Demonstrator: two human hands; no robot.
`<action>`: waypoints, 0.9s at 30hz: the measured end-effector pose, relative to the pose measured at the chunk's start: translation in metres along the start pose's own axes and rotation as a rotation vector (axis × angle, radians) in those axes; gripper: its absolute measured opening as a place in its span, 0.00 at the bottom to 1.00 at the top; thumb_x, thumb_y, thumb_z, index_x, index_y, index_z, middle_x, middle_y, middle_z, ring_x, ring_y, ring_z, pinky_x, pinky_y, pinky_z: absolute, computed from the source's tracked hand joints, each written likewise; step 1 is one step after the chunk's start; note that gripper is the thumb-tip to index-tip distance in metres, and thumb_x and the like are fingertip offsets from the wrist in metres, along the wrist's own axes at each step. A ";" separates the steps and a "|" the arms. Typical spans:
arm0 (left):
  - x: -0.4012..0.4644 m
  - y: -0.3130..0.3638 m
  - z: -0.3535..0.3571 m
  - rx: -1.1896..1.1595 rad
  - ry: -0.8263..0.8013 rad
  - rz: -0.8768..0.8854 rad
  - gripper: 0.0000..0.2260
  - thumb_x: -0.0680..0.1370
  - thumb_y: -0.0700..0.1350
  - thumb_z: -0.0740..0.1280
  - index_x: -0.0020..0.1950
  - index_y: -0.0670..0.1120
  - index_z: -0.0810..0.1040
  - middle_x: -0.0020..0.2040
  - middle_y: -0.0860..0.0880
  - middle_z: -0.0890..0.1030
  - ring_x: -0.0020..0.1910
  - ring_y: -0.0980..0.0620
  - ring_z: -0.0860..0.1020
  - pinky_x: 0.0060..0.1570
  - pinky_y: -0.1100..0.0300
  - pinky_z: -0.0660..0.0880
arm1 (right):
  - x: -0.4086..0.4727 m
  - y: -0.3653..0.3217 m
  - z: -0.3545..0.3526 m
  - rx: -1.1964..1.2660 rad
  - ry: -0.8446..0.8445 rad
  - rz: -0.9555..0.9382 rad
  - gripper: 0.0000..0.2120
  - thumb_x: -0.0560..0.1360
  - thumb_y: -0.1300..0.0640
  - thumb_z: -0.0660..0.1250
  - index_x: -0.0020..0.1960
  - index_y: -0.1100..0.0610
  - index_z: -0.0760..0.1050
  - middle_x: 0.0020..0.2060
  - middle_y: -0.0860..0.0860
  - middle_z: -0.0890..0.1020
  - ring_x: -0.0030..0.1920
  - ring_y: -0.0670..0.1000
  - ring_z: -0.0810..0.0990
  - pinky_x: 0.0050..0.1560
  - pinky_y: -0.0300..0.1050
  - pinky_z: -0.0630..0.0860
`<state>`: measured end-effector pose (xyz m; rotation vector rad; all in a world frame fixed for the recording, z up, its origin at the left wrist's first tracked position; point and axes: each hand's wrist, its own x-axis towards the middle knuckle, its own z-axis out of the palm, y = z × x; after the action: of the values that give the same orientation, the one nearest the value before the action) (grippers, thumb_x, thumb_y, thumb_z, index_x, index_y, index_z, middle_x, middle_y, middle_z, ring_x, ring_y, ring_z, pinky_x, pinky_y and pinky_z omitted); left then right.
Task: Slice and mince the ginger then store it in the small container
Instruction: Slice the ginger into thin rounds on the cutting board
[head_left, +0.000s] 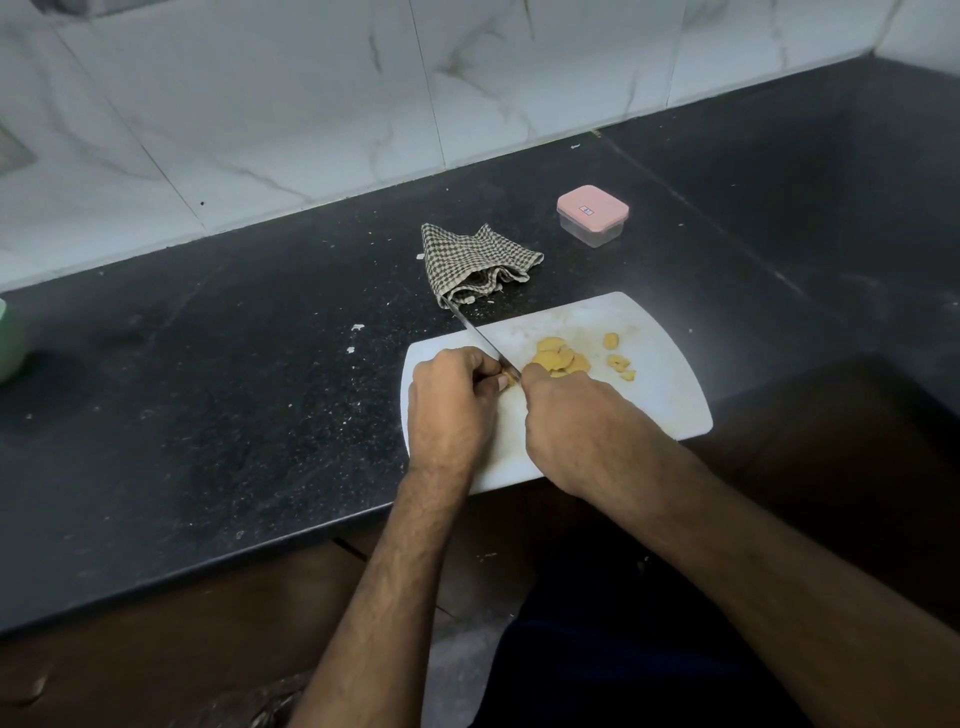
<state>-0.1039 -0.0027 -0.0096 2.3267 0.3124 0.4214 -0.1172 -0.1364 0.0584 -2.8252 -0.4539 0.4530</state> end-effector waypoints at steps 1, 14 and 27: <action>-0.001 0.000 0.000 -0.018 0.005 -0.004 0.04 0.74 0.42 0.77 0.42 0.49 0.86 0.39 0.57 0.84 0.41 0.55 0.82 0.48 0.52 0.80 | 0.002 -0.001 -0.001 0.009 -0.011 0.003 0.16 0.81 0.61 0.56 0.69 0.55 0.64 0.36 0.51 0.63 0.45 0.55 0.69 0.42 0.49 0.67; -0.001 -0.007 0.001 -0.053 0.011 0.026 0.04 0.74 0.41 0.77 0.42 0.49 0.86 0.41 0.57 0.86 0.42 0.57 0.83 0.49 0.53 0.81 | 0.002 -0.002 0.002 -0.015 0.003 0.022 0.17 0.80 0.62 0.58 0.68 0.55 0.65 0.40 0.52 0.67 0.45 0.54 0.69 0.41 0.48 0.67; -0.003 -0.012 0.006 -0.103 0.048 0.030 0.04 0.75 0.40 0.77 0.43 0.50 0.87 0.41 0.57 0.86 0.42 0.59 0.82 0.48 0.55 0.81 | 0.011 0.005 -0.002 -0.013 -0.103 0.008 0.16 0.82 0.61 0.55 0.70 0.56 0.63 0.37 0.53 0.67 0.43 0.56 0.71 0.38 0.48 0.68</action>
<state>-0.1057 0.0008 -0.0228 2.2254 0.2721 0.4969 -0.1051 -0.1380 0.0554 -2.8262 -0.4673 0.6020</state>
